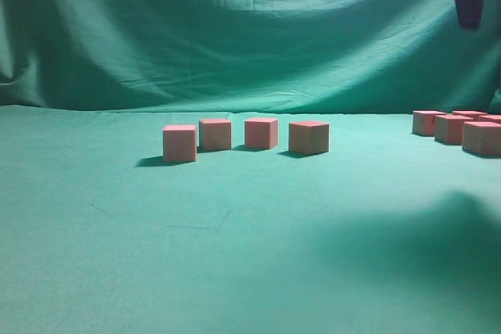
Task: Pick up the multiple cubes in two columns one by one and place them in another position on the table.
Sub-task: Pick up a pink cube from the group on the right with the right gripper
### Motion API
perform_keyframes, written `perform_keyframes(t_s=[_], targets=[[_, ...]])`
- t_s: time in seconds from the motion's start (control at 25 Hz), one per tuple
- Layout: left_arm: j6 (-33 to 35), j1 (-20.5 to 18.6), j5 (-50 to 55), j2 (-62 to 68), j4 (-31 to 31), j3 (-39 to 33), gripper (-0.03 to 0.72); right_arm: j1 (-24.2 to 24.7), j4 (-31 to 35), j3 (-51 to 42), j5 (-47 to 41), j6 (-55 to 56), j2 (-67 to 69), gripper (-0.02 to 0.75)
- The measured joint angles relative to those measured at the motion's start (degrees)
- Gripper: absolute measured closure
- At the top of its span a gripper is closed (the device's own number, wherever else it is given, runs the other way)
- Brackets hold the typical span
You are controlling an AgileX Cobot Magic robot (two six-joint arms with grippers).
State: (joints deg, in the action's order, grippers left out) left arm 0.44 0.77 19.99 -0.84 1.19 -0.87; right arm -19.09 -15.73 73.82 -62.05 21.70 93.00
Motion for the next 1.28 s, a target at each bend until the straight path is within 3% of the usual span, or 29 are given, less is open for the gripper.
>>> perform_keyframes(t_s=[0.16,0.4,1.28], targets=[[0.0,0.0,0.0,0.0,0.0,0.0,0.688,3.5,3.8,-5.8,8.6,-0.1,0.0,0.166],[0.0,0.0,0.0,0.0,0.0,0.0,0.688,6.6,4.0,-6.5,16.6,-1.4,1.9,0.166],[0.0,0.0,0.0,0.0,0.0,0.0,0.688,6.8,3.3,-4.4,25.1,-3.0,17.3,0.166]])
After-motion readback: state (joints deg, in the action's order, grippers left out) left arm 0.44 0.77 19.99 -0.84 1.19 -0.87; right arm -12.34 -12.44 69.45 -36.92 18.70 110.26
